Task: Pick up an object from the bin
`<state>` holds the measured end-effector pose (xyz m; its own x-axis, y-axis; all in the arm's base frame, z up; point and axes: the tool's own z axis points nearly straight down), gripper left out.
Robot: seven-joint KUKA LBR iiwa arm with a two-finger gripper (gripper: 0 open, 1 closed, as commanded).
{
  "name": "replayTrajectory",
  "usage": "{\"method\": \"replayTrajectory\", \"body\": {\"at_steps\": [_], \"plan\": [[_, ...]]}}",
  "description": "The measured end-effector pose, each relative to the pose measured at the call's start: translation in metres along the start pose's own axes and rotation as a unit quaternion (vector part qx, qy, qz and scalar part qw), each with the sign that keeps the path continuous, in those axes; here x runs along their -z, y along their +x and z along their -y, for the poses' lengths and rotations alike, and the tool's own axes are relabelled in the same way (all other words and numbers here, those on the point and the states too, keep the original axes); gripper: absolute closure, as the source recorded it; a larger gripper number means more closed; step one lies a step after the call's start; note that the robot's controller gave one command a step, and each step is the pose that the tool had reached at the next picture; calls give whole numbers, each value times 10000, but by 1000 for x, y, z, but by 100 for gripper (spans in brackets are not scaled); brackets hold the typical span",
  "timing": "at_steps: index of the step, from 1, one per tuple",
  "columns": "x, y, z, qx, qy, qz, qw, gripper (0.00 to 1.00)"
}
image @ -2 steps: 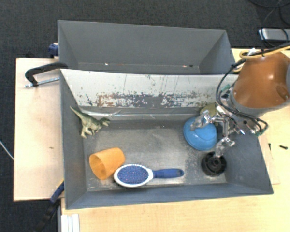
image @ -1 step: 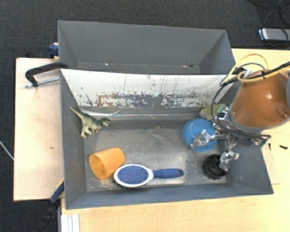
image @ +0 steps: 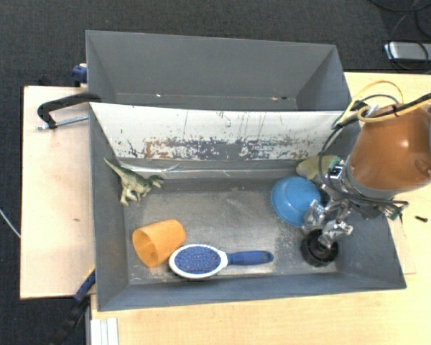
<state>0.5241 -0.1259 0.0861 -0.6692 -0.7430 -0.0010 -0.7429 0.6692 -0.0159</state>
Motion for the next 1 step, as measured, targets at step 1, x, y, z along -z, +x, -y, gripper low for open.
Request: {"method": "replayTrajectory", "body": {"at_steps": [1], "plan": [[207, 18, -17, 1576, -21, 36, 9875, 100]]}}
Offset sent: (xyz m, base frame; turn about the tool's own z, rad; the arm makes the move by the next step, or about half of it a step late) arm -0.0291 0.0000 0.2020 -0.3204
